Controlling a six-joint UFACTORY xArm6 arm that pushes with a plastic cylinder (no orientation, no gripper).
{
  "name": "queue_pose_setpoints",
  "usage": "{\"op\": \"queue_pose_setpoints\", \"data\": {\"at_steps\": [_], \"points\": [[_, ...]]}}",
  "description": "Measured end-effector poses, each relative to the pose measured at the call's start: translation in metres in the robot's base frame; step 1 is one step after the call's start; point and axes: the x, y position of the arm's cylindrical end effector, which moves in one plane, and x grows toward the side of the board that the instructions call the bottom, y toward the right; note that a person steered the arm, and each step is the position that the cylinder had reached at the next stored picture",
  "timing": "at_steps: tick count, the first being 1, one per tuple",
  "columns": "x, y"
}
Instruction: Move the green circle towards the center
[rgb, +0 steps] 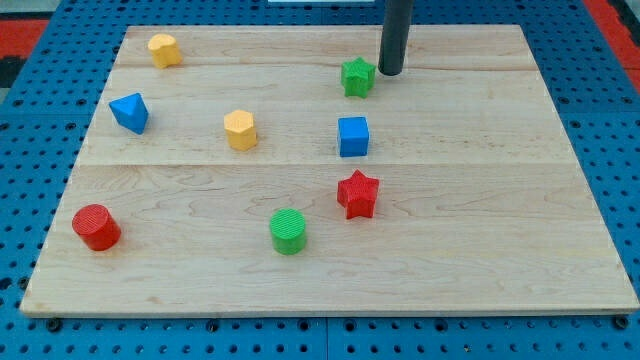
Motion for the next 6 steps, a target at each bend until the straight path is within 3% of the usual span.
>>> {"op": "queue_pose_setpoints", "data": {"at_steps": [2, 5, 6], "points": [[0.000, 0.095], [0.019, 0.095], [0.121, 0.061]]}}
